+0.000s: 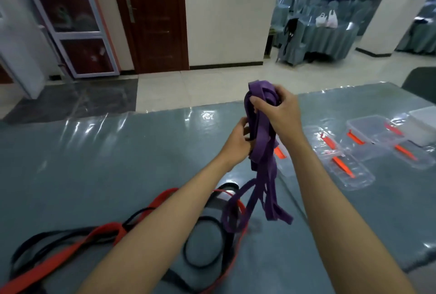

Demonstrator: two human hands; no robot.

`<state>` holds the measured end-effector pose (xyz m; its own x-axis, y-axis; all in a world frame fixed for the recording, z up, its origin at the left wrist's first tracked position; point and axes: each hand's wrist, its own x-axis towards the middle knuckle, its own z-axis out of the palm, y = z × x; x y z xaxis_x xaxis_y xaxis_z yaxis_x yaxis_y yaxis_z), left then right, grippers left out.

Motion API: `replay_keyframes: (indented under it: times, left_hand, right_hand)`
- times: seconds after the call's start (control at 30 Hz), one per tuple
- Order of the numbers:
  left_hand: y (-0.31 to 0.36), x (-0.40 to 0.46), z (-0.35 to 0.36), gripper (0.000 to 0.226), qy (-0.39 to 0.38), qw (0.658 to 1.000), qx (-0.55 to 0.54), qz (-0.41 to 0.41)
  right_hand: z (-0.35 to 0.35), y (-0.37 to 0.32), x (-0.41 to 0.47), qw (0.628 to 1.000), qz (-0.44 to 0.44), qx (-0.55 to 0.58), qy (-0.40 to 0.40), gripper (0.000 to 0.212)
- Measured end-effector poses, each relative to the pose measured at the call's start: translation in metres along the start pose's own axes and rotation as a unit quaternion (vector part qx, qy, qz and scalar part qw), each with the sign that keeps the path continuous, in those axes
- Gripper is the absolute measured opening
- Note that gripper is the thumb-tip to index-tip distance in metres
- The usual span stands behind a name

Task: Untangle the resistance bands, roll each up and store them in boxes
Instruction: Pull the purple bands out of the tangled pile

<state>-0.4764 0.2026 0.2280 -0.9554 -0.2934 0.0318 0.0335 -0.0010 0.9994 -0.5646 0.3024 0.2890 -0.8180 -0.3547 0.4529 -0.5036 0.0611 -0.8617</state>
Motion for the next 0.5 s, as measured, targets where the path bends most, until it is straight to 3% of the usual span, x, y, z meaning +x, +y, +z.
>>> replay_keyframes:
  times: [0.13, 0.23, 0.33, 0.43, 0.5]
  left_hand:
    - [-0.071, 0.004, 0.029, 0.050, 0.029, 0.990, -0.015, -0.134]
    - [-0.130, -0.008, 0.041, 0.047, -0.008, 0.973, -0.035, -0.227]
    - [-0.184, -0.028, 0.044, 0.044, -0.027, 0.963, 0.017, -0.268]
    - [-0.220, -0.049, 0.037, 0.050, 0.063, 0.960, 0.116, -0.247]
    - [-0.236, -0.061, 0.028, 0.045, 0.138, 0.940, 0.194, -0.246]
  right_hand:
    - [-0.007, 0.088, -0.013, 0.992, 0.106, -0.023, -0.064, 0.034]
    - [-0.006, 0.157, -0.041, 0.973, 0.191, -0.063, -0.113, 0.032]
    - [-0.005, 0.212, -0.076, 0.948, 0.268, -0.080, -0.149, 0.033]
    - [-0.005, 0.255, -0.104, 0.932, 0.318, -0.073, -0.156, 0.030]
    - [-0.003, 0.274, -0.113, 0.924, 0.335, -0.062, -0.171, 0.031]
